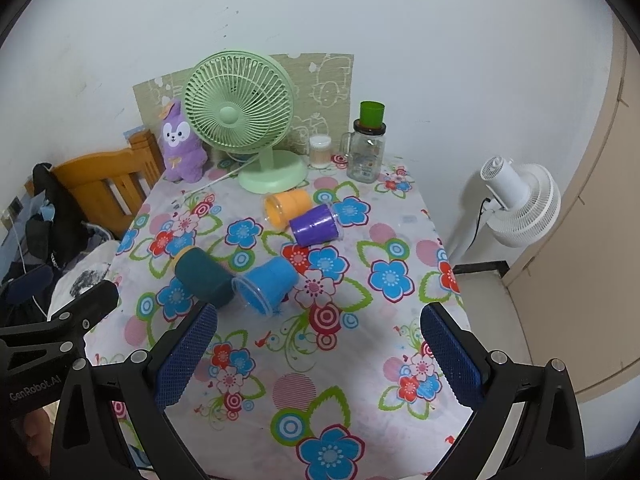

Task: Flip cup upside down

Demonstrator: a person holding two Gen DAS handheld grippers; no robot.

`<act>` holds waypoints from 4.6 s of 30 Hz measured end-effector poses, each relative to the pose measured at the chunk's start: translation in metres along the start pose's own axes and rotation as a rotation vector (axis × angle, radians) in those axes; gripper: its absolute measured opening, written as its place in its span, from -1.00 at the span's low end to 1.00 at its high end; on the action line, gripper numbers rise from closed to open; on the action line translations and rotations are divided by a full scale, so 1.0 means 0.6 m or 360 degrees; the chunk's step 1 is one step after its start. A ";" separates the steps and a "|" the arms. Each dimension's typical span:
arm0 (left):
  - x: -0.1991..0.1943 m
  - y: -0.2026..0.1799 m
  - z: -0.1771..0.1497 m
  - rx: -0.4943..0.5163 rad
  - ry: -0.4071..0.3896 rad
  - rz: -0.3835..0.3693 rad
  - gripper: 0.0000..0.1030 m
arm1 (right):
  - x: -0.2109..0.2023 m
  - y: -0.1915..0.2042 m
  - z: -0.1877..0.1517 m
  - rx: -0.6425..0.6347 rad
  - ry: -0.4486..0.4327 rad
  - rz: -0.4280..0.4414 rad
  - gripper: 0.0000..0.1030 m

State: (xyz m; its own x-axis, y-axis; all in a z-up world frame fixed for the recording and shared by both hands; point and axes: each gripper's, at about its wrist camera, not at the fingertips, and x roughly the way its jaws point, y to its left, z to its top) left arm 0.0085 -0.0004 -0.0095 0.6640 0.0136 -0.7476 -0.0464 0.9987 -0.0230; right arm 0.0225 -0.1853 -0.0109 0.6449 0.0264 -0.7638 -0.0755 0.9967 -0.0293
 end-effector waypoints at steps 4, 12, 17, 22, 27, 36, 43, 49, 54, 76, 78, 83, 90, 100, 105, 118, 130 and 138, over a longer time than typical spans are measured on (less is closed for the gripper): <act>0.000 0.001 0.001 0.0002 0.0001 -0.0002 1.00 | 0.001 0.001 0.002 -0.0004 0.0002 0.0003 0.99; 0.003 -0.001 0.007 0.0011 0.0001 0.0009 1.00 | -0.002 0.010 0.001 -0.0048 -0.0021 -0.0013 0.99; 0.004 -0.002 0.009 0.0029 0.0002 0.0008 1.00 | -0.002 0.011 0.002 -0.0058 -0.0020 -0.0020 0.99; 0.006 -0.003 0.010 0.0038 0.0002 0.0002 1.00 | 0.001 0.006 0.003 -0.0040 0.0000 0.0001 0.99; 0.008 -0.005 0.010 0.0051 0.0015 -0.0016 1.00 | 0.001 0.006 0.003 -0.0044 0.0001 0.0004 0.99; 0.016 0.006 0.020 0.0133 0.0039 -0.0075 1.00 | 0.013 0.013 0.009 -0.0003 0.0056 0.0043 0.99; 0.041 0.019 0.045 0.0255 0.0062 -0.0187 1.00 | 0.025 0.027 0.019 0.0034 0.0064 -0.0009 0.99; 0.057 0.025 0.061 0.0394 0.0059 -0.0280 1.00 | 0.033 0.038 0.029 0.0063 0.0050 -0.0105 0.99; 0.086 0.017 0.074 0.0512 0.0095 -0.0316 1.00 | 0.044 0.039 0.035 0.0077 0.0073 -0.0126 0.99; 0.286 -0.088 0.113 0.0805 0.0255 -0.0406 1.00 | 0.236 -0.055 0.071 0.0115 0.0212 0.0005 0.99; 0.305 -0.101 0.114 0.0827 0.0280 -0.0422 1.00 | 0.251 -0.067 0.071 0.0121 0.0224 -0.0002 0.99; 0.345 -0.137 0.121 0.0884 0.0299 -0.0452 1.00 | 0.288 -0.100 0.069 0.0139 0.0254 -0.0022 0.99; 0.400 -0.191 0.126 0.0997 0.0322 -0.0434 0.97 | 0.341 -0.142 0.073 0.0181 0.0288 0.0001 0.99; 0.469 -0.249 0.133 0.1121 0.0366 -0.0442 0.96 | 0.408 -0.187 0.080 0.0204 0.0342 0.0048 0.99; 0.496 -0.269 0.133 0.1164 0.0391 -0.0451 0.95 | 0.434 -0.202 0.078 0.0224 0.0380 0.0070 0.99; 0.557 -0.292 0.116 0.1181 0.0532 -0.0470 0.74 | 0.485 -0.214 0.065 0.0227 0.0450 0.0112 0.99; 0.570 -0.282 0.106 0.1139 0.0594 -0.0496 0.16 | 0.504 -0.197 0.060 0.0212 0.0493 0.0168 0.99; 0.524 -0.267 0.128 0.1091 0.0508 -0.0468 0.16 | 0.476 -0.188 0.071 0.0225 0.0456 0.0170 0.99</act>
State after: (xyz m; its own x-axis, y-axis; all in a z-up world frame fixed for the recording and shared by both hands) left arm 0.2820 -0.1520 -0.1900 0.3283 -0.1659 -0.9299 0.6332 0.7692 0.0863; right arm 0.2475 -0.2870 -0.1980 0.3973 0.1288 -0.9086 -0.0121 0.9907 0.1352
